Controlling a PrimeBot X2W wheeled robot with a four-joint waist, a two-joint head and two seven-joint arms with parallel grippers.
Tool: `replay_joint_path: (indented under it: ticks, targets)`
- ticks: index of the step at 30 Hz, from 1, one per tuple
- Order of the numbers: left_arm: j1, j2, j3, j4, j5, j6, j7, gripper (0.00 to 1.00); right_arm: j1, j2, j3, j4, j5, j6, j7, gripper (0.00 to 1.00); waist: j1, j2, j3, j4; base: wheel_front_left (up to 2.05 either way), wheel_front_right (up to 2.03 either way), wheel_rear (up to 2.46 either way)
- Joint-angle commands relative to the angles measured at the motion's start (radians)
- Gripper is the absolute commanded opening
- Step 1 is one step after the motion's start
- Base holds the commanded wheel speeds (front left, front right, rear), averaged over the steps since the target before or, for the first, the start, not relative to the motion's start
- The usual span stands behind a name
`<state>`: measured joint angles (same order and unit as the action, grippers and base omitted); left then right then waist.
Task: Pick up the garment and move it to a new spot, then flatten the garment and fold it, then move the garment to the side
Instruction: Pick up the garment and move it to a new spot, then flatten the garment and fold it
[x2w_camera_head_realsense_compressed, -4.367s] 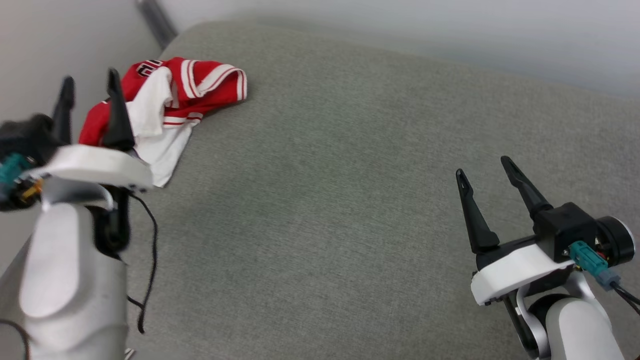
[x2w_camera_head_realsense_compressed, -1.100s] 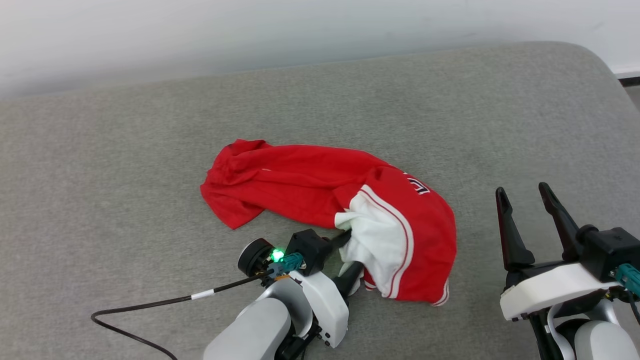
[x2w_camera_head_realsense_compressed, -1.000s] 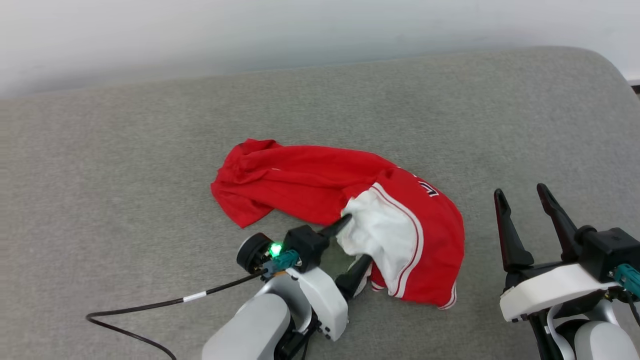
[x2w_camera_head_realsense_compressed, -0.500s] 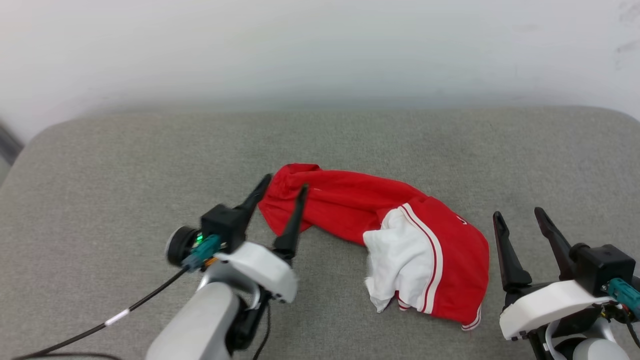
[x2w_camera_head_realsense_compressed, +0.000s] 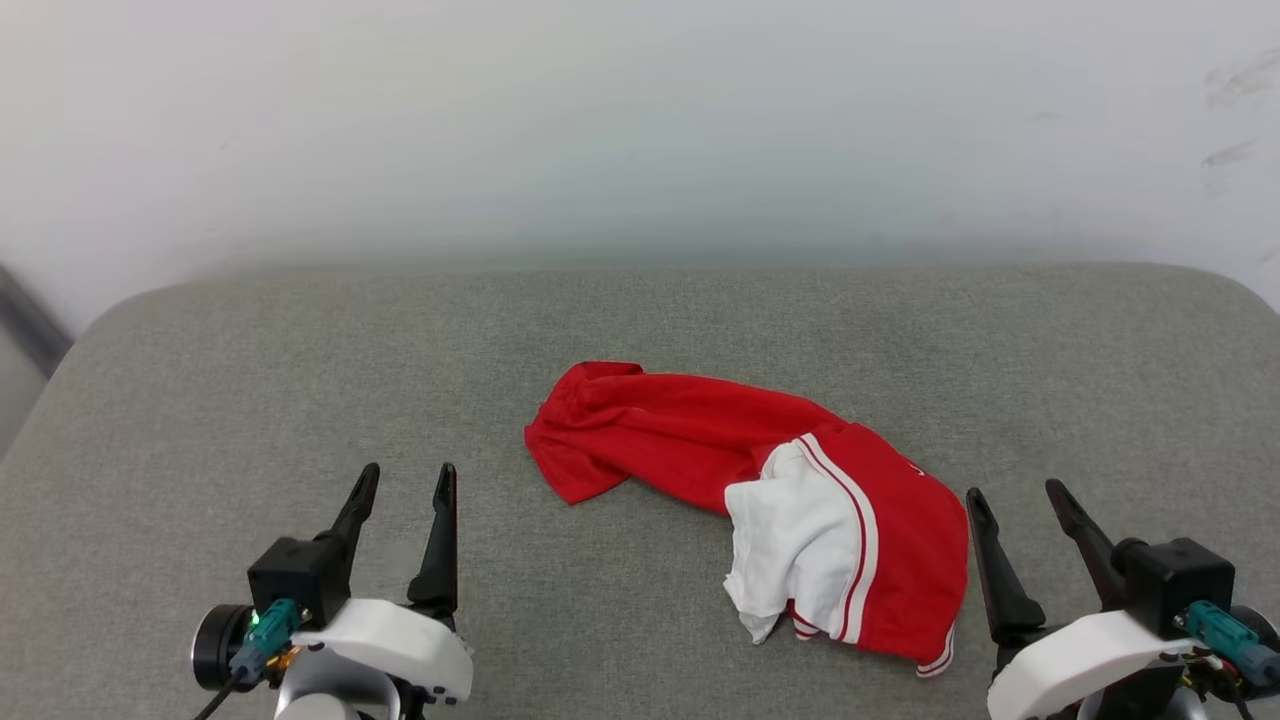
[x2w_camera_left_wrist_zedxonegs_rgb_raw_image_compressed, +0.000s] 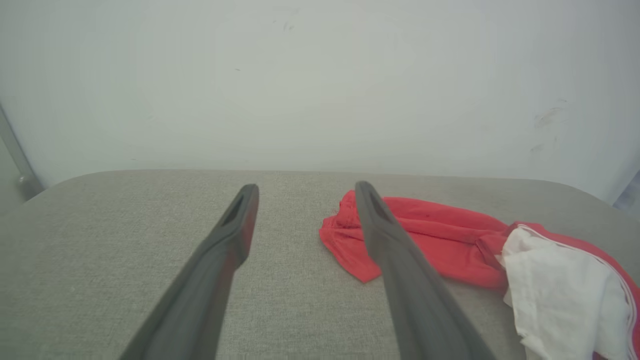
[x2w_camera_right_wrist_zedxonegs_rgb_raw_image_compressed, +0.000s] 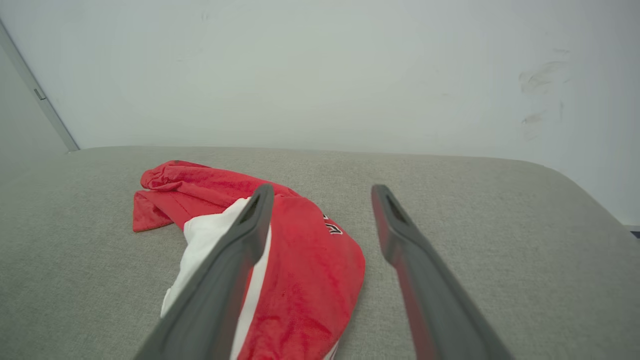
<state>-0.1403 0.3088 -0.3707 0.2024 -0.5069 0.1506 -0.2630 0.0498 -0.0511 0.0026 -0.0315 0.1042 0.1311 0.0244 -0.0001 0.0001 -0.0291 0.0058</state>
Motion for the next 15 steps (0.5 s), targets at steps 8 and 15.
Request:
replay_joint_path:
  ticks: [8,15]
  targets:
    - [0.072,0.0,0.022,-0.052,0.012,0.028,-0.002,1.0,0.025,0.001,0.004,-0.016,-0.005,-0.001,0.01,1.0,0.0001,-0.0001,-0.013,-0.006,0.0,0.0,0.0]
    - [0.068,0.002,0.028,-0.059,0.012,0.024,-0.002,1.0,0.025,0.001,-0.003,-0.009,0.006,-0.001,0.004,1.0,0.0001,-0.0001,-0.01,-0.005,0.0,0.0,0.0]
